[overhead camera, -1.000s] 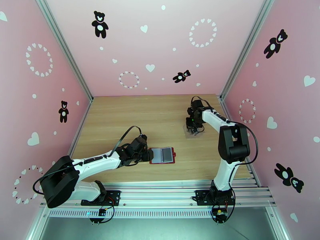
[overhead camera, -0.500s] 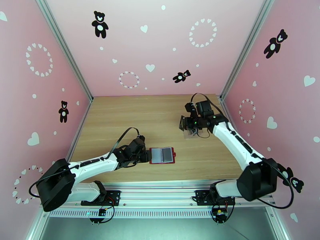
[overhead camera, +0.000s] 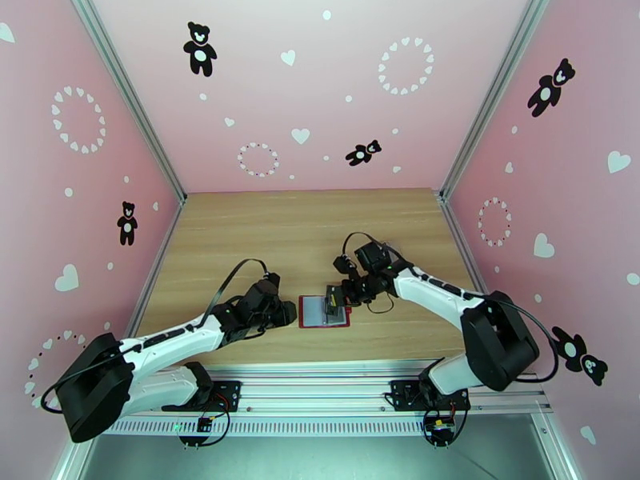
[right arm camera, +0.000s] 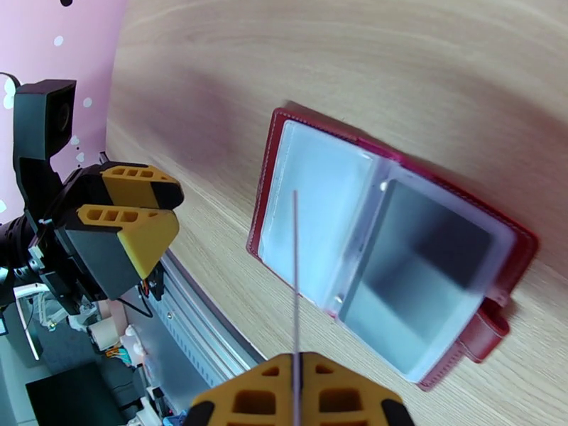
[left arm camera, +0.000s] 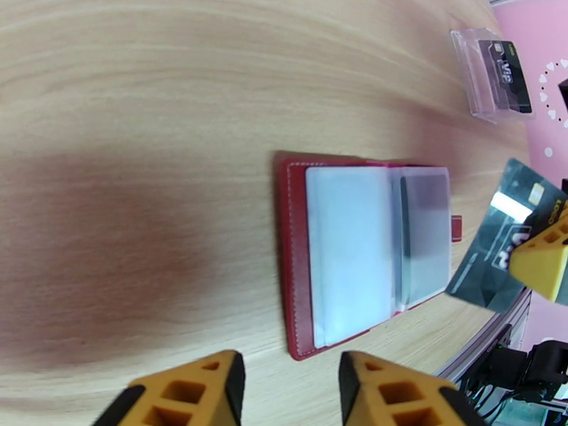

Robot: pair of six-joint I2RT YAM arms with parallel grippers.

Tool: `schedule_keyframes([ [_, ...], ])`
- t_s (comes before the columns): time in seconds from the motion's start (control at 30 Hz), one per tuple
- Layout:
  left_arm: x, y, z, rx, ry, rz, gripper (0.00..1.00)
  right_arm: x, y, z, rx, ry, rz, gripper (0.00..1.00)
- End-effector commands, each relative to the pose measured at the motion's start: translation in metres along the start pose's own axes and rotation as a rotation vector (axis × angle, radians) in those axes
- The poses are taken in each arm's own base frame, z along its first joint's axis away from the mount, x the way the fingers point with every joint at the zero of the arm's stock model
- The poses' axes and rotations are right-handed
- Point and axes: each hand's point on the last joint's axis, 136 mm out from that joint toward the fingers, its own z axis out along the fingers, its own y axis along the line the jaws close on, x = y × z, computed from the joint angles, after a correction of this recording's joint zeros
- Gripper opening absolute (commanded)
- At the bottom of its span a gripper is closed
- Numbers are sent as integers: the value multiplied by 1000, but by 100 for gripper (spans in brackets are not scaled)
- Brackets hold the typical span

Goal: Put the credit cards into the card holder

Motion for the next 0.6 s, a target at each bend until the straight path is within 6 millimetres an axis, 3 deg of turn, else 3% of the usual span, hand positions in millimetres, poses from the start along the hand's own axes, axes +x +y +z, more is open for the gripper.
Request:
schedule_keyframes([
  [0.0,1,-13,9,76,36,-24,39,4,3,13,-61,42,32,0],
  [0.27,-1,-27,23,109,75,-17,35,8,-14,24,-14,67,46,0],
  [0.57,2,-21,35,78,106,-25,34,9,-27,24,58,78,50,0],
])
